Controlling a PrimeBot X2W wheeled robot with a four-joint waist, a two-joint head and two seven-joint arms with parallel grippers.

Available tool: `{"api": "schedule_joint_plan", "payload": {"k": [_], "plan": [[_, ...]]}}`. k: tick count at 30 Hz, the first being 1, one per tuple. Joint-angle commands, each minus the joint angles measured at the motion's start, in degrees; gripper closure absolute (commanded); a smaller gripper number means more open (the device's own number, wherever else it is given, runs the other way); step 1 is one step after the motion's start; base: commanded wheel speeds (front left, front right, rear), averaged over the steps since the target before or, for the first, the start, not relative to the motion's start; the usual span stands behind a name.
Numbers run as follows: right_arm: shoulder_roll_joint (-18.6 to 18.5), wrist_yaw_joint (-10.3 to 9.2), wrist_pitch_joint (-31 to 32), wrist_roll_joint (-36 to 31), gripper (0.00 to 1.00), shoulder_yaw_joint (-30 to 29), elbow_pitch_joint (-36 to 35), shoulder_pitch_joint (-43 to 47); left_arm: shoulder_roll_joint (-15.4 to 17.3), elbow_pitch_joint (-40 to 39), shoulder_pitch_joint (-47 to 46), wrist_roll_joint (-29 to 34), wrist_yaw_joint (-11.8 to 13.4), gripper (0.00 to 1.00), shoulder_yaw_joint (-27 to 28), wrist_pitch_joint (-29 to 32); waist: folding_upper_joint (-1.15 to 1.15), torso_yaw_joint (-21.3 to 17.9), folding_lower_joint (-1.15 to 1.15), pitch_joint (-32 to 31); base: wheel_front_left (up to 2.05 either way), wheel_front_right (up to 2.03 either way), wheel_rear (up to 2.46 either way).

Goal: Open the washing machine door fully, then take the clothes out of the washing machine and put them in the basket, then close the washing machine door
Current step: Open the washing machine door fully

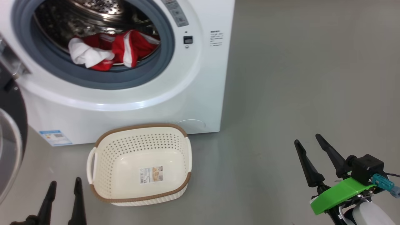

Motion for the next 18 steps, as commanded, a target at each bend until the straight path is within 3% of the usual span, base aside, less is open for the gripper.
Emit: {"api": "schedule_joint_plan", "payload": {"k": [1, 18], "plan": [[-0.5, 0.36, -0.54, -0.57, 0.0, 0.52, -1.6, 0.08, 1.35, -1.75, -0.51, -0.48, -0.32, 0.0, 1.56, -0.46, 0.0, -1.09, 0.0, -0.18, 0.0, 0.0, 0.0], [-0.1, 0.36, -0.54, -0.88, 0.0, -1.97, -2.44, 1.74, 1.59, -4.01, 1.64, -0.81, -0.32, 0.0, -2.14, -0.46, 0.0, -6.66, 0.0, -0.35, 0.0, 0.0, 0.0]]}}
